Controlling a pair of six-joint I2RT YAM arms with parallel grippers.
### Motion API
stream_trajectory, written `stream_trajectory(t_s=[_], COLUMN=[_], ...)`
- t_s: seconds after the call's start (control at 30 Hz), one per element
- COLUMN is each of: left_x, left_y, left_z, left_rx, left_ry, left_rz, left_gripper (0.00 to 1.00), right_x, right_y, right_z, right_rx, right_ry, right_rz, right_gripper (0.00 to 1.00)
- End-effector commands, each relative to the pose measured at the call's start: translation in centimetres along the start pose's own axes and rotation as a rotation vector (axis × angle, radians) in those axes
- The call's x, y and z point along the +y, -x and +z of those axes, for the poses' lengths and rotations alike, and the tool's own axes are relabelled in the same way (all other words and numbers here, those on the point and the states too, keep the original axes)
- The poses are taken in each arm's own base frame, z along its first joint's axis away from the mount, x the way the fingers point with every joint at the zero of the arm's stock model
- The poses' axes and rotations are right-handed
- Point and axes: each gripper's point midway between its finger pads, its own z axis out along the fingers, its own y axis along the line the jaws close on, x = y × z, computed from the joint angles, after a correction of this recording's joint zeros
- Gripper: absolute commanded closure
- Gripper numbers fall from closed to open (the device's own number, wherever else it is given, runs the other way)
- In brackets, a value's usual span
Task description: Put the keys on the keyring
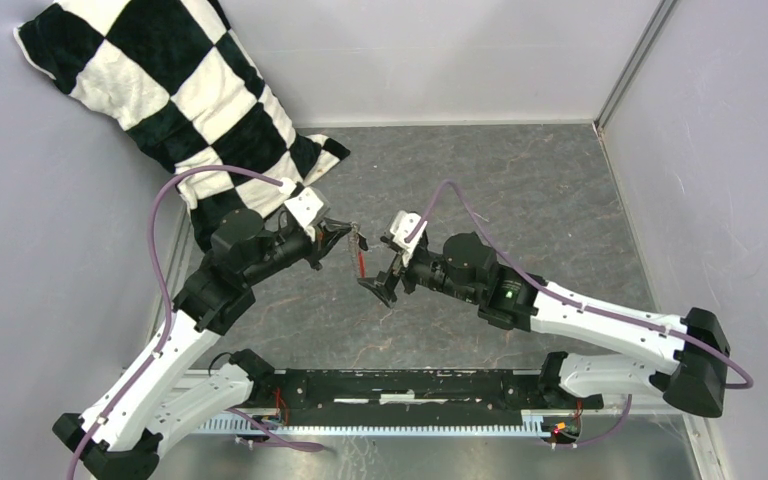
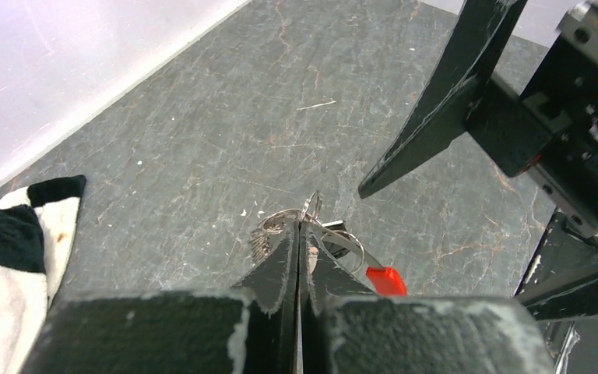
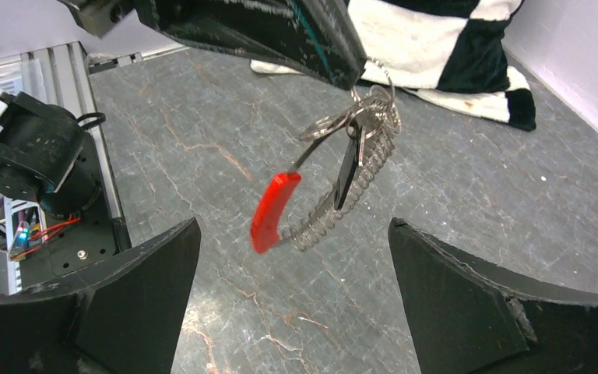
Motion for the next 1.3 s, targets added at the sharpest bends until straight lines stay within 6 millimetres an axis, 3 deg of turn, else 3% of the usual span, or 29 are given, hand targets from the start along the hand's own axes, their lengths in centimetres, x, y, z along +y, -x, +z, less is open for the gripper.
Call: stream_trajectory(t_s=[0.0,0.07,0.2,0.27,0.43,0.47,0.67,0.77,1.03,1.07,1.1,1.13,1.17,1.23,1.27], left_x=[0.6,0.6,0.8,0.9,1.2,1.3,1.6,1.8,2.0,1.9,1.9,1.8,1.7,1.5,1.6], left_y=[3.1,2.9,2.5,2.5,2.5,2.4,2.3,2.3,2.0,1.8,1.6,1.5,1.2,0.4,0.0], left_z=[-0.2,-0.2,-0.1,-0.1,-0.3,-0.3,-0.5,-0.7,-1.1,-1.0,-0.9,-0.8,-0.7,-0.5,-0.5], left_rx=[-0.1,-0.099,-0.098,-0.1,-0.1,-0.101,-0.103,-0.102,-0.101,-0.1,-0.096,-0.092,-0.086,-0.06,-0.045], left_ry=[0.038,0.042,0.053,0.06,0.079,0.083,0.104,0.117,0.133,0.13,0.128,0.124,0.12,0.111,0.114], left_rz=[-0.013,-0.019,-0.025,-0.024,-0.015,-0.013,-0.011,-0.006,-0.009,-0.015,-0.02,-0.025,-0.032,-0.042,-0.044], left_gripper=[0.98,0.98,0.98,0.98,0.98,0.98,0.98,0.98,0.98,0.98,0.96,0.89,0.73,0.27,0.16], right_x=[0.0,0.2,0.9,1.4,1.6,1.4,0.5,-0.3,-1.7,-1.8,-1.8,-1.8,-1.9,-2.6,-2.9], right_y=[-0.1,-0.1,0.2,0.1,-1.2,-1.1,-0.9,-1.1,-1.9,-2.1,-2.1,-2.2,-2.1,-2.2,-2.3], right_z=[0.9,1.3,3.0,3.6,4.3,4.2,4.5,4.7,2.8,2.4,2.2,2.0,1.7,1.4,1.3], right_rx=[-0.038,-0.053,-0.059,-0.062,-0.041,-0.048,-0.073,-0.069,-0.027,-0.02,-0.016,-0.011,-0.012,-0.001,0.004], right_ry=[-0.01,-0.014,-0.018,-0.031,-0.093,-0.106,-0.167,-0.209,-0.249,-0.247,-0.239,-0.23,-0.219,-0.205,-0.188], right_rz=[-0.011,-0.008,0.002,0.033,0.053,0.058,0.069,0.043,-0.048,-0.051,-0.054,-0.054,-0.052,-0.034,-0.023], right_gripper=[0.02,0.03,0.2,0.21,0.11,0.02,0.05,0.23,0.92,0.99,1.0,1.0,1.0,1.0,1.0])
